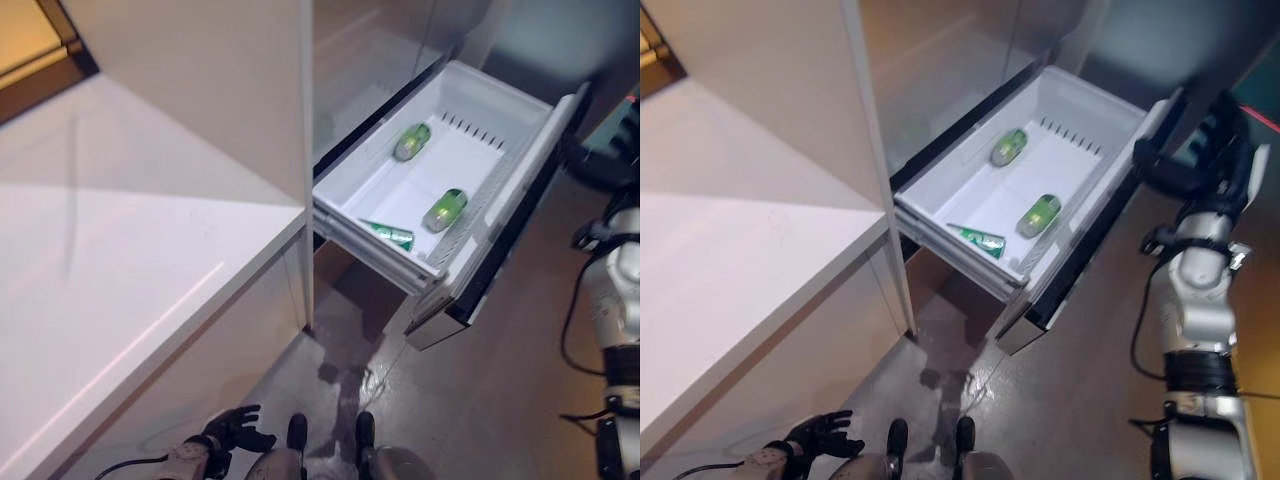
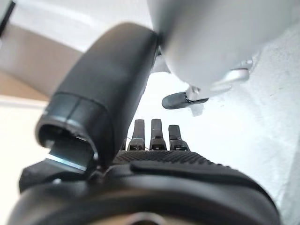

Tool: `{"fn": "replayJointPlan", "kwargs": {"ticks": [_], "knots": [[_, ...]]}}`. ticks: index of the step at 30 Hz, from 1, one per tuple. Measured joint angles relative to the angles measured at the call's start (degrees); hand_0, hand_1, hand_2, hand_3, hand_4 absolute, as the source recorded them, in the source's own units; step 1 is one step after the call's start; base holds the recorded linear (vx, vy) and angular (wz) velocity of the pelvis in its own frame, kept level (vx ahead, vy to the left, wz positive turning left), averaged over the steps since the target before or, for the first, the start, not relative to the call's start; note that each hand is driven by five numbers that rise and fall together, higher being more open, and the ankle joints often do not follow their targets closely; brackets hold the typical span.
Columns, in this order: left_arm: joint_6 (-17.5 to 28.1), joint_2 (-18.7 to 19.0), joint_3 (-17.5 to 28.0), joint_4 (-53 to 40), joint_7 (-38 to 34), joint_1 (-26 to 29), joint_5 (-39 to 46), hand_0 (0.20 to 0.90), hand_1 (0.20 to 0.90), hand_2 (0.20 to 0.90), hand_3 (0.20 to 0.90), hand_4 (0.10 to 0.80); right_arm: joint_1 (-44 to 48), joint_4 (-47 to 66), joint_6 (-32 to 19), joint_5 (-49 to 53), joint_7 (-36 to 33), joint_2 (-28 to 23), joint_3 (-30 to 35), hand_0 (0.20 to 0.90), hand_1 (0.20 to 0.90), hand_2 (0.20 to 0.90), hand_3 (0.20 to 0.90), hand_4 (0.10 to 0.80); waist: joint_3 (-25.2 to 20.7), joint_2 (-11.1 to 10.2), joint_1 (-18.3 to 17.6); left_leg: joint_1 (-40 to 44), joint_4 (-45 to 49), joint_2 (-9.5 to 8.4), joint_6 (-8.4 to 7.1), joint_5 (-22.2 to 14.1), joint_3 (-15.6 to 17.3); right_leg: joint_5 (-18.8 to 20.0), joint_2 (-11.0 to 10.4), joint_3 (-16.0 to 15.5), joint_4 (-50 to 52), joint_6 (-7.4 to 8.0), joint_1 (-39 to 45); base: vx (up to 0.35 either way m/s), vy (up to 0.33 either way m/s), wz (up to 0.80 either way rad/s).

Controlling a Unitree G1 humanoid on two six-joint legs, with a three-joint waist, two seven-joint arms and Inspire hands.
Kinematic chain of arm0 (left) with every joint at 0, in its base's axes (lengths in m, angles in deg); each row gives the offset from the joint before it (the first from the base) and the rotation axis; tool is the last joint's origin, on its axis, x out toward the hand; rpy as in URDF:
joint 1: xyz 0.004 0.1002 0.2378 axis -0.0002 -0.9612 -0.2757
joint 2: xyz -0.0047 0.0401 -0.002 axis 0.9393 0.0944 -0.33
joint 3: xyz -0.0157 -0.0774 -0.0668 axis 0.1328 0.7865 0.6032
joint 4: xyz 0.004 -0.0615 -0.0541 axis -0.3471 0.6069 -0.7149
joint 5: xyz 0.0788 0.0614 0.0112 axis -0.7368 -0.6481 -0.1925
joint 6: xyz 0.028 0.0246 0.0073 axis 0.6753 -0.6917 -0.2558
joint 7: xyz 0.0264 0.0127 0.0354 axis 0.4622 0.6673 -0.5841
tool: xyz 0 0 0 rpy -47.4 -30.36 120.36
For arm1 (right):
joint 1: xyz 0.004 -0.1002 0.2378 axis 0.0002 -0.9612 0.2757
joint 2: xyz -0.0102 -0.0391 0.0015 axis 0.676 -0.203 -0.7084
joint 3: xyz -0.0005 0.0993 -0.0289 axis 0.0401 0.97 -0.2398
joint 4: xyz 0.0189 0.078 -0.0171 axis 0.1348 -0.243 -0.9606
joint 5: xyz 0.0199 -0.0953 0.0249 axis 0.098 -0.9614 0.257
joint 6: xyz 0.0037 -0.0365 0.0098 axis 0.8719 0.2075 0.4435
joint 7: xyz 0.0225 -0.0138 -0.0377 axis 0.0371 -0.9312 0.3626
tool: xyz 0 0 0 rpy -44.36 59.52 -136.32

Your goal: Put drinks into fridge and close the fridge

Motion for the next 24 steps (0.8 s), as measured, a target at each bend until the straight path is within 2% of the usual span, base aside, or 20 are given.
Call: {"fn": "replayJointPlan", "kwargs": {"ticks": [3, 7, 9, 12, 14, 17, 18, 19, 20, 21, 22, 24], "knots": [[0.07, -1.08, -1.46, -0.50, 0.14, -0.10, -1.34, 0.900, 0.900, 0.900, 0.900, 0.800, -2.62, -3.49, 0.46, 6.48, 0.70, 3.70, -0.26, 0.900, 0.900, 0.900, 0.900, 0.800, -0.18, 0.61, -0.78, 0.52, 3.26, -0.11, 0.13, -1.55, 0.60, -0.28, 0.00, 0.47, 0.39, -0.06, 1.62, 0.160, -0.030, -0.08], [0.08, -1.52, -2.24, -1.37, 0.17, 1.21, -1.73, 0.900, 0.900, 0.900, 0.900, 0.800, -4.64, -6.92, 0.74, 11.80, 1.31, 6.03, -2.17, 0.900, 0.900, 0.900, 0.900, 0.800, 1.91, 1.51, -0.59, -1.75, 11.18, -0.11, -0.05, -4.89, 0.37, -3.59, -0.26, 0.14, 7.27, -0.43, 0.02, -0.107, 0.014, 0.06], [0.28, -0.35, -5.37, -4.43, -0.09, 3.27, -1.36, 0.900, 0.900, 0.900, 0.900, 0.800, -2.03, -8.05, -0.74, 13.70, 1.39, 6.04, -3.18, 0.900, 0.900, 0.900, 0.900, 0.800, 3.81, 1.99, 0.37, -7.74, 17.69, -0.68, 0.12, -6.32, 0.38, -6.69, -0.64, 0.15, 17.01, -0.54, -7.50, -0.390, 0.044, 0.05], [0.98, 0.08, -7.66, -5.97, -2.04, 8.29, -1.20, 0.900, 0.900, 0.900, 0.900, 0.800, 5.37, -9.12, -3.71, 15.49, 1.37, 6.09, -3.45, 0.900, 0.900, 0.900, 0.900, 0.800, 8.53, 1.95, 0.56, -17.34, 27.07, -2.44, 0.61, -8.20, 0.51, -10.59, -2.60, 0.63, 29.38, -0.94, -18.55, -0.272, 0.120, 0.12], [1.81, 0.30, -7.92, -6.95, -2.31, 10.91, -0.21, 0.900, 0.900, 0.900, 0.900, 0.800, 10.18, -9.60, -5.57, 16.02, 1.38, 5.89, -3.21, 0.900, 0.900, 0.900, 0.900, 0.800, 11.02, 2.75, 0.72, -23.71, 34.01, -3.09, 1.18, -10.20, 0.57, -11.90, -3.31, 1.10, 35.59, -0.67, -24.35, -0.104, 0.156, 0.04], [1.93, 0.12, -7.88, -8.45, -3.24, 11.54, 1.14, 0.900, 0.900, 0.900, 0.900, 0.800, 13.53, -11.01, -5.73, 16.40, 1.47, 5.83, -3.86, 0.900, 0.900, 0.900, 0.900, 0.800, 11.58, 3.29, 1.98, -27.71, 37.34, -3.35, 1.53, -10.61, 0.62, -12.38, -3.52, 2.25, 40.06, -0.79, -28.69, -0.058, 0.105, -0.12], [2.13, 0.18, -7.69, -9.08, -3.40, 11.41, 1.94, 0.900, 0.900, 0.900, 0.900, 0.800, 14.20, -11.48, -5.85, 17.06, 1.54, 5.83, -4.07, 0.900, 0.900, 0.900, 0.900, 0.800, 11.71, 3.37, 2.47, -29.45, 39.33, -3.51, 1.68, -10.75, 0.76, -14.50, -3.42, 1.90, 44.50, -1.87, -30.17, -0.059, 0.089, 0.11], [2.44, 0.06, -7.22, -9.84, -3.55, 11.57, 2.58, 0.900, 0.900, 0.900, 0.900, 0.800, 15.40, -11.92, -6.97, 17.72, 1.64, 5.73, -4.00, 0.900, 0.900, 0.900, 0.900, 0.800, 11.96, 3.46, 2.90, -31.66, 41.25, -4.37, 1.43, -10.89, 0.95, -17.07, -3.35, 2.30, 47.09, -1.97, -32.24, -0.053, 0.099, 0.18], [2.50, -0.12, -6.84, -10.44, -3.55, 11.63, 2.99, 0.900, 0.900, 0.900, 0.900, 0.800, 16.48, -12.60, -7.46, 17.77, 2.07, 5.33, -4.12, 0.900, 0.900, 0.900, 0.900, 0.800, 12.22, 3.92, 2.58, -33.11, 43.33, -4.90, 1.99, -11.28, 0.74, -16.83, -3.97, 1.98, 47.31, -2.33, -33.31, -0.035, 0.104, 0.03], [2.54, -0.48, -6.65, -11.27, -3.58, 11.31, 3.43, 0.900, 0.900, 0.900, 0.900, 0.800, 17.64, -12.92, -7.59, 17.89, 3.06, 4.67, -4.54, 0.900, 0.900, 0.900, 0.900, 0.800, 12.38, 4.54, 3.01, -33.64, 48.03, -4.98, 4.82, -13.95, 0.84, -16.75, -4.24, 1.83, 48.74, -2.35, -34.67, -0.005, 0.085, -0.08], [2.49, -0.79, -6.65, -11.25, -3.99, 11.47, 3.32, 0.900, 0.900, 0.900, 0.900, 0.800, 18.44, -12.87, -7.57, 17.93, 4.19, 3.78, -5.66, 0.900, 0.900, 0.900, 0.900, 0.800, 12.70, 5.04, 3.10, -33.47, 48.31, -5.08, 2.30, -16.49, 0.59, -16.86, -4.11, 1.71, 50.14, -2.12, -35.53, 0.004, 0.083, -0.16], [2.60, -0.86, -5.90, -11.24, -4.40, 11.42, 3.26, 0.900, 0.900, 0.900, 0.900, 0.800, 18.70, -12.88, -7.51, 17.96, 6.40, 3.03, -6.34, 0.900, 0.900, 0.900, 0.900, 0.800, 12.86, 4.95, 3.17, -34.62, 48.69, -5.48, 2.33, -16.49, 0.51, -17.31, -3.83, 2.00, 51.32, -2.44, -36.52, 0.010, 0.073, 0.03]]}}
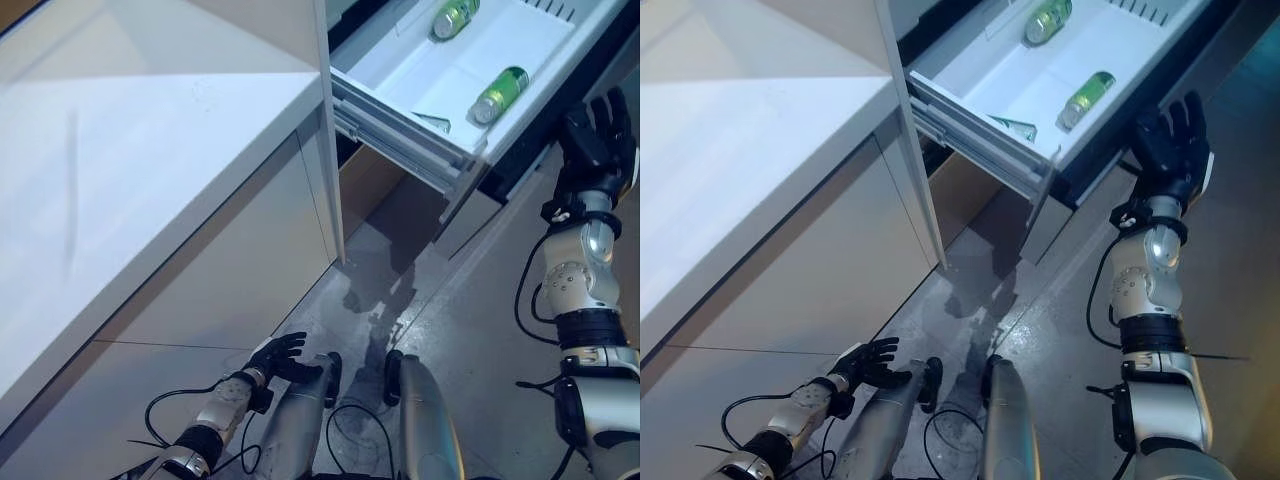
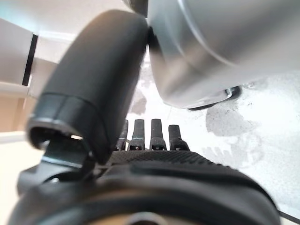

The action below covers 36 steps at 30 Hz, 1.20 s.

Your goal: Put drinks into fridge and close the fridge

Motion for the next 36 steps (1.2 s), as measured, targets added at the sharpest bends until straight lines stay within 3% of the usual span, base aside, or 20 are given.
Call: {"fn": "replayJointPlan", "kwargs": {"ticks": [5, 12, 19, 25, 29, 36], "knots": [[0.51, -0.10, 0.06, -0.19, 0.00, -0.19, 0.05, 0.900, 0.900, 0.900, 0.900, 0.800, 0.78, -0.22, 0.59, 0.00, 4.61, -1.73, -3.42, 0.900, 0.900, 0.900, 0.900, 0.800, -0.01, 0.21, 0.09, -0.77, -0.20, -0.34, -1.14, 0.72, -2.00, 0.52, 0.18, -1.53, -0.78, -0.62, -0.15, -0.002, 0.049, 0.01], [2.15, -0.23, -0.14, 0.49, -0.02, -0.31, 0.11, 0.900, 0.900, 0.900, 0.900, 0.800, 10.66, -6.62, 3.58, -0.23, 8.67, -3.97, -11.84, 0.900, 0.900, 0.900, 0.900, 0.800, 0.16, 0.76, 0.45, -0.60, -2.32, -0.16, -2.60, 1.87, -4.29, 0.95, 0.53, -3.31, -2.45, -1.83, 0.15, 0.000, 0.004, 0.05], [2.58, -0.73, -0.85, 0.53, 0.15, 0.13, 0.27, 0.900, 0.900, 0.900, 0.900, 0.800, 19.73, -13.08, 6.48, -4.94, 9.64, -5.08, -19.89, 0.900, 0.900, 0.900, 0.900, 0.800, 0.45, 1.99, 4.16, 1.65, -6.54, -0.32, -4.54, 4.00, -7.96, 1.31, 0.00, -7.13, -5.03, -3.53, 2.52, 0.018, -0.017, 0.25], [2.53, -0.17, -2.16, 0.77, 0.06, 0.13, 0.26, 0.900, 0.900, 0.900, 0.900, 0.800, 21.73, -13.67, 7.35, -8.35, 13.25, -3.65, -25.92, 0.900, 0.900, 0.900, 0.900, 0.800, 0.37, 2.54, 7.17, 5.14, -12.30, 0.33, -5.47, 6.18, -10.29, 1.80, 0.06, -10.19, -9.53, -4.34, 6.48, 0.008, -0.048, 0.22], [2.35, 1.32, -3.10, 2.55, 0.07, 0.04, -0.14, 0.900, 0.900, 0.900, 0.900, 0.800, 22.85, -13.82, 7.05, -9.30, 14.04, -2.67, -27.26, 0.900, 0.900, 0.900, 0.900, 0.800, 0.39, 2.43, 9.10, 6.71, -15.23, 1.06, -5.90, 7.36, -11.35, 2.65, 0.48, -11.15, -12.67, -4.19, 8.50, -0.022, -0.081, 0.14], [1.27, 3.27, -4.11, 6.12, 1.05, -2.07, -1.41, 0.900, 0.900, 0.900, 0.900, 0.800, 21.62, -12.44, 5.72, -9.39, 6.94, -3.10, -24.63, 0.900, 0.900, 0.900, 0.900, 0.800, 0.34, 1.87, 7.93, 12.52, -25.23, 2.69, -4.97, 11.28, -11.11, 7.63, 2.30, -11.03, -23.88, -3.14, 14.58, -0.041, -0.078, -0.05]]}}
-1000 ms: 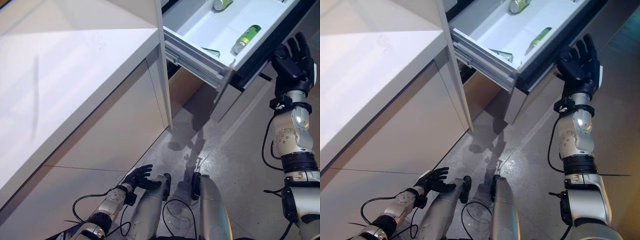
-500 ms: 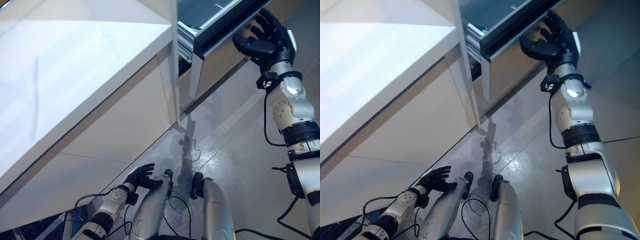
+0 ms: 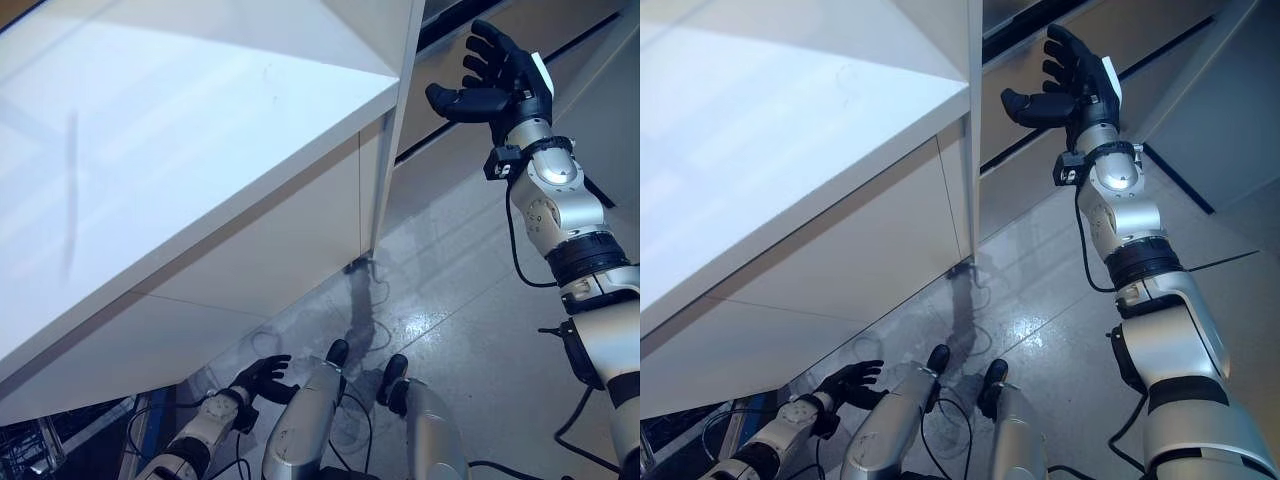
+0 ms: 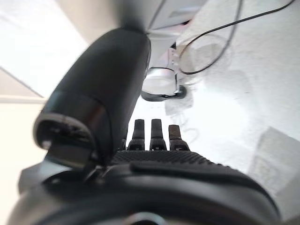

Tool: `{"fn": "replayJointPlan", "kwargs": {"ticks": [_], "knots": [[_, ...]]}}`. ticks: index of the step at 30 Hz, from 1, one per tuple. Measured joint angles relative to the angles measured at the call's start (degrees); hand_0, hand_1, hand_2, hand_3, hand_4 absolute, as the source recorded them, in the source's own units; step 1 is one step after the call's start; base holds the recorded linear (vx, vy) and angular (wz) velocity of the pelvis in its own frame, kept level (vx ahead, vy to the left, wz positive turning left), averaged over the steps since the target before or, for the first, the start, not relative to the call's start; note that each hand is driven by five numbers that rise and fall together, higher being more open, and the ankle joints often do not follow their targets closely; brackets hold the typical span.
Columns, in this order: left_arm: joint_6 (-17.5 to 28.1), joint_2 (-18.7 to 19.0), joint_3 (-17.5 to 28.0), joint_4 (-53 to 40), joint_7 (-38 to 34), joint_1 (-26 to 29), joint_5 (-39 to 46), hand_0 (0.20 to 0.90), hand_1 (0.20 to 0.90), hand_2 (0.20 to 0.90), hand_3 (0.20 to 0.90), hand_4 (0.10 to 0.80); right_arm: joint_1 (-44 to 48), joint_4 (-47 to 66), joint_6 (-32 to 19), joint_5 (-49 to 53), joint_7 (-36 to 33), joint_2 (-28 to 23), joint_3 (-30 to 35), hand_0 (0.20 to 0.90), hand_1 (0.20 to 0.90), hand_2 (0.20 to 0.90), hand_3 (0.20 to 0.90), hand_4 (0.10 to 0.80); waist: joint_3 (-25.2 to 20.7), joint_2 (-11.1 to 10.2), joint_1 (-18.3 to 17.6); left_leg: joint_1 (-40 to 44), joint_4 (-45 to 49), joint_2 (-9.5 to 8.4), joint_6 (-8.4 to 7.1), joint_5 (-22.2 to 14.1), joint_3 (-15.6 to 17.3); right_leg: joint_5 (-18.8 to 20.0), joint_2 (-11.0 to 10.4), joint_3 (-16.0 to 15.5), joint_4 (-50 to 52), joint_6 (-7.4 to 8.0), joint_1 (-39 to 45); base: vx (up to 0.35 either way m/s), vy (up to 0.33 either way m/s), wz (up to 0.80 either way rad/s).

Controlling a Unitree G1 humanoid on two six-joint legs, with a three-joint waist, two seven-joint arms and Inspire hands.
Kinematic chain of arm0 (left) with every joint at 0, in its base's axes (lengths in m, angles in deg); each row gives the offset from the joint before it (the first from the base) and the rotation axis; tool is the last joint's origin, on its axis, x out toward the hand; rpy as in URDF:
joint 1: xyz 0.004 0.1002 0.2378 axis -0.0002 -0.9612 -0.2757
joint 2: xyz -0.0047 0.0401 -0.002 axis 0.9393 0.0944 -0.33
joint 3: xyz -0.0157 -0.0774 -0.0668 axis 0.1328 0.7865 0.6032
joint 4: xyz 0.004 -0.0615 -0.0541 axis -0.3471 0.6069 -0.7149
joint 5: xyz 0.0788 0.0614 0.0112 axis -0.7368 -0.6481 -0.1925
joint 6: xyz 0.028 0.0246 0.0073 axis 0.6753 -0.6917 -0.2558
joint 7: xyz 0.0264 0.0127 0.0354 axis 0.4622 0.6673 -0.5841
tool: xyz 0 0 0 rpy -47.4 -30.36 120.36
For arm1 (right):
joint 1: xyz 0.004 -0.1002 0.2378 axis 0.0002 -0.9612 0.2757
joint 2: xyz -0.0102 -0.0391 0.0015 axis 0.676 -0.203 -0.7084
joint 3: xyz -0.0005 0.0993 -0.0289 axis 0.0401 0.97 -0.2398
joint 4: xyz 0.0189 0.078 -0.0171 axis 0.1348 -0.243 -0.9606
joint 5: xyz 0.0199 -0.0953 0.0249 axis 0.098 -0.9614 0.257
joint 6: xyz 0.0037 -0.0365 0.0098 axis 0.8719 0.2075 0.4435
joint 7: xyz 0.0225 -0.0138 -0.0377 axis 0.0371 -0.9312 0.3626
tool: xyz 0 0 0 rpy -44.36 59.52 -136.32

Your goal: Put drinks into fridge and close the fridge

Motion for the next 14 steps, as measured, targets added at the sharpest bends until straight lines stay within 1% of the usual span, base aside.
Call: {"fn": "replayJointPlan", "kwargs": {"ticks": [2, 3, 4, 5, 7, 8, 9, 12, 14], "knots": [[-0.18, 0.03, 1.21, 0.30, 0.23, -0.78, 0.60, 0.900, 0.900, 0.900, 0.900, 0.800, -4.83, 4.95, -0.40, 0.60, -0.74, 1.51, 4.94, 0.900, 0.900, 0.900, 0.900, 0.800, -0.53, -1.15, -0.03, 2.72, -4.52, 0.62, 0.30, 1.81, 0.63, 1.85, 0.60, 0.36, -4.28, 0.36, 2.35, 0.008, -0.082, -0.12], [-0.42, -0.01, 2.57, 0.35, 0.29, -0.94, 1.04, 0.900, 0.900, 0.900, 0.900, 0.800, -8.21, 8.07, -0.76, 1.42, -1.18, 2.91, 7.54, 0.900, 0.900, 0.900, 0.900, 0.800, -0.82, -1.91, -0.73, 4.08, -6.51, 1.01, 0.46, 2.47, 1.15, 2.72, 0.99, 0.74, -6.42, 0.54, 3.58, -0.002, -0.072, -0.16], [-1.03, -0.03, 4.21, 0.37, 0.42, -1.92, 2.00, 0.900, 0.900, 0.900, 0.900, 0.800, -13.36, 13.62, -1.19, 2.40, -1.53, 5.24, 10.98, 0.900, 0.900, 0.900, 0.900, 0.800, -1.27, -2.77, -1.38, 5.76, -8.63, 1.56, 0.74, 3.06, 2.10, 3.46, 1.45, 1.49, -8.76, 0.86, 5.32, -0.013, -0.055, -0.31], [-1.87, -0.08, 6.52, 0.61, 0.57, -3.53, 3.20, 0.900, 0.900, 0.900, 0.900, 0.800, -19.57, 19.69, -1.71, 2.63, -2.58, 8.60, 12.35, 0.900, 0.900, 0.900, 0.900, 0.800, -2.19, -4.04, -2.18, 7.75, -10.83, 1.91, 1.09, 3.36, 3.41, 4.15, 1.84, 2.68, -10.92, 1.20, 6.82, -0.019, -0.070, -0.44], [-3.27, -0.11, 8.69, 1.46, 0.96, -4.83, 4.26, 0.900, 0.900, 0.900, 0.900, 0.800, -27.23, 23.38, -2.10, 1.83, -2.97, 13.01, 12.05, 0.900, 0.900, 0.900, 0.900, 0.800, -4.05, -5.75, -4.68, 9.86, -13.11, 2.22, 1.51, 3.61, 5.21, 5.28, 2.30, 4.46, -14.04, 1.75, 8.69, -0.015, -0.064, -0.46], [-3.84, -0.11, 8.97, 1.50, 0.98, -5.20, 4.38, 0.900, 0.900, 0.900, 0.900, 0.800, -29.93, 24.12, -2.34, 0.93, -3.22, 14.20, 12.14, 0.900, 0.900, 0.900, 0.900, 0.800, -4.68, -6.01, -5.03, 10.60, -13.91, 2.26, 1.66, 3.70, 5.64, 5.61, 2.39, 4.87, -14.93, 1.93, 9.25, -0.007, -0.070, -0.29], [-4.63, -0.52, 9.94, 1.47, 1.08, -5.78, 4.45, 0.900, 0.900, 0.900, 0.900, 0.800, -36.44, 24.51, -2.20, -2.09, -3.43, 16.07, 12.03, 0.900, 0.900, 0.900, 0.900, 0.800, -6.22, -6.39, -6.60, 12.28, -15.59, 2.27, 2.00, 3.91, 6.37, 6.15, 2.43, 5.28, -16.92, 2.38, 10.95, 0.007, -0.073, -0.26], [-4.87, -2.64, 13.00, 1.35, 1.11, -6.76, 5.48, 0.900, 0.900, 0.900, 0.900, 0.800, -50.49, 22.00, -2.09, -9.01, -2.11, 16.77, 11.13, 0.900, 0.900, 0.900, 0.900, 0.800, -9.70, -6.45, -8.18, 16.31, -18.73, 2.34, 2.21, 3.99, 8.91, 6.84, 2.58, 7.01, -20.40, 3.08, 14.50, 0.048, -0.073, -0.32], [-4.93, -3.75, 15.06, 1.53, 1.12, -8.62, 5.49, 0.900, 0.900, 0.900, 0.900, 0.800, -56.41, 16.94, -1.79, -13.94, -0.52, 16.92, 9.26, 0.900, 0.900, 0.900, 0.900, 0.800, -12.44, -6.71, -9.79, 18.84, -20.36, 2.58, 2.38, 3.87, 10.39, 7.33, 3.00, 8.18, -22.55, 3.19, 16.73, 0.025, -0.042, -0.32]]}}
